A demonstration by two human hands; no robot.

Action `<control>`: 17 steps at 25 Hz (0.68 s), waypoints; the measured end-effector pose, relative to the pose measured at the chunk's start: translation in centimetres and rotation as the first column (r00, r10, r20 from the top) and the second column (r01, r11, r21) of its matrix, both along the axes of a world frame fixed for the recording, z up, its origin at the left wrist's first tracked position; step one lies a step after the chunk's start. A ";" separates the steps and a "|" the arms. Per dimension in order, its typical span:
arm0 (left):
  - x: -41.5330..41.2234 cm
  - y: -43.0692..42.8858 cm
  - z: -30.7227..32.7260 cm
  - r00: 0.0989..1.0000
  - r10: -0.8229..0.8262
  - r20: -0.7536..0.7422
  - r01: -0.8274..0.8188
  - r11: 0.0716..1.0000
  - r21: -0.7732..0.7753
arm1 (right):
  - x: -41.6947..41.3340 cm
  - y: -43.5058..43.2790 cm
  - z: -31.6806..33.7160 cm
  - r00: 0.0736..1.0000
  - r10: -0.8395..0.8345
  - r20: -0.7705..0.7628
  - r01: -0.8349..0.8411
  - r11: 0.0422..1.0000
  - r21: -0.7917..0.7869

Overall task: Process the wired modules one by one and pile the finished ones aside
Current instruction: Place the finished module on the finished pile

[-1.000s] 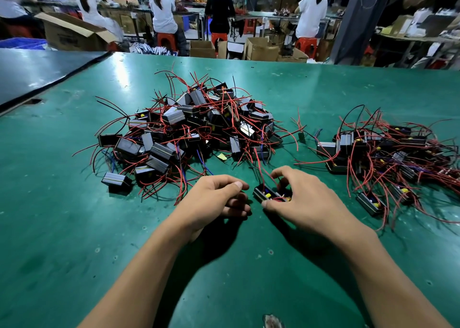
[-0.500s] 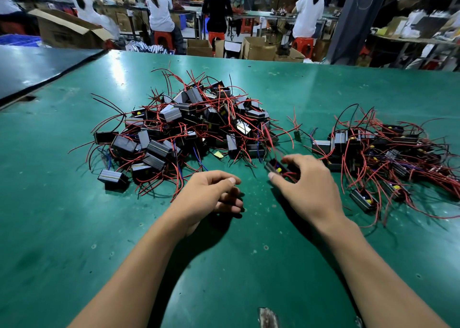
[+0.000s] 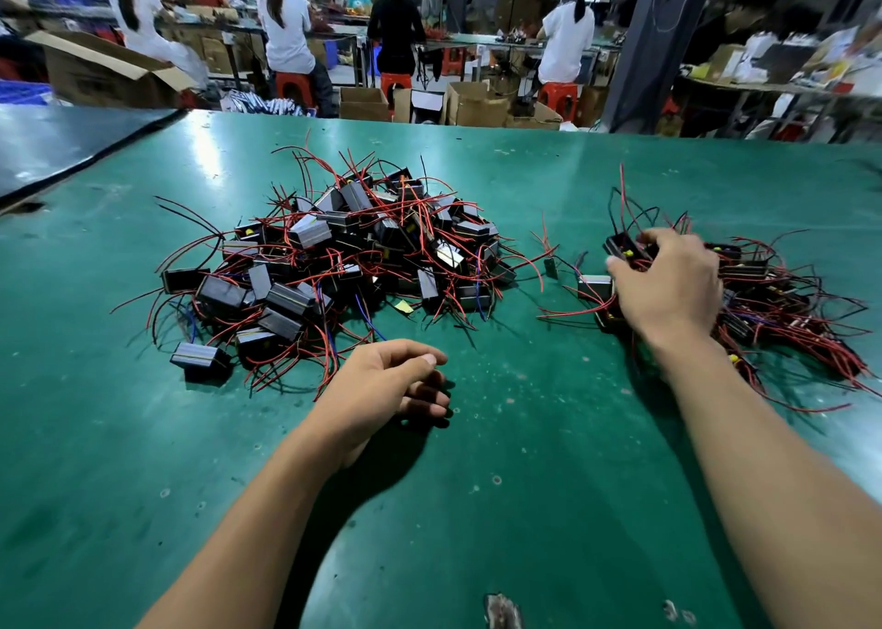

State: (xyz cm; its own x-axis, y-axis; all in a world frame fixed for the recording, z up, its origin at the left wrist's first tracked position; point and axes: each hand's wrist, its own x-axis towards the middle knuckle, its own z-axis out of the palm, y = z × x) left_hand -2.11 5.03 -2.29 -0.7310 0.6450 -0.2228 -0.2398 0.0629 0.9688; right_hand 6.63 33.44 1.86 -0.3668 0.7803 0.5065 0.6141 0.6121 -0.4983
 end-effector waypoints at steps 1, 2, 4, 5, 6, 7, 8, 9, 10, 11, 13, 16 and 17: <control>0.0 0.0 0.0 1.000 0.001 0.002 -0.001 1.000 0.002 | 0.3 0.7 -0.4 0.999 -0.031 0.021 0.032 0.999 -0.040; 0.1 0.0 0.1 1.000 0.003 0.003 -0.003 1.000 0.002 | 0.6 1.4 -0.7 0.998 -0.054 0.020 0.056 0.995 -0.086; 0.1 0.1 0.1 1.000 0.003 0.003 -0.003 1.000 -0.006 | 1.0 2.5 -1.0 0.994 -0.112 -0.005 0.109 0.975 -0.196; 0.2 0.1 0.1 1.000 0.001 0.000 -0.001 1.000 -0.009 | 1.1 3.0 -1.0 0.989 -0.147 -0.016 0.139 0.958 -0.253; 0.2 0.2 0.1 1.000 0.001 -0.003 -0.001 1.000 -0.009 | 1.1 3.3 -1.0 0.984 -0.177 -0.023 0.162 0.940 -0.300; 0.3 0.2 0.2 1.000 0.002 -0.005 -0.002 1.000 -0.006 | 1.1 3.6 -0.8 0.980 -0.195 -0.026 0.176 0.928 -0.328; 0.3 0.2 0.2 1.000 0.004 -0.006 -0.004 1.000 -0.003 | 1.0 3.6 -0.8 0.979 -0.205 -0.025 0.185 0.924 -0.335; 0.3 0.2 0.2 1.000 0.006 -0.005 -0.006 1.000 -0.002 | 0.9 3.4 -0.8 0.977 -0.210 -0.026 0.190 0.927 -0.323; 0.3 0.1 0.3 1.000 0.008 -0.004 -0.008 1.000 -0.002 | 0.8 3.1 -0.8 0.977 -0.211 -0.037 0.191 0.934 -0.302; 0.4 0.1 0.3 1.000 0.008 -0.004 -0.008 1.000 -0.001 | 0.8 2.9 -0.8 0.976 -0.210 -0.062 0.184 0.941 -0.283; 0.4 0.2 0.4 1.000 0.009 -0.013 -0.009 1.000 0.000 | 0.8 2.5 -0.8 0.969 -0.211 -0.128 0.176 0.953 -0.245; 0.5 0.2 0.4 1.000 0.015 -0.022 -0.015 1.000 -0.005 | 0.6 1.4 -0.6 0.960 -0.247 -0.135 0.236 0.968 -0.089; 0.5 0.2 0.4 1.000 0.013 -0.021 -0.013 1.000 -0.008 | 0.5 0.8 -0.5 0.961 -0.237 -0.143 0.236 0.971 -0.020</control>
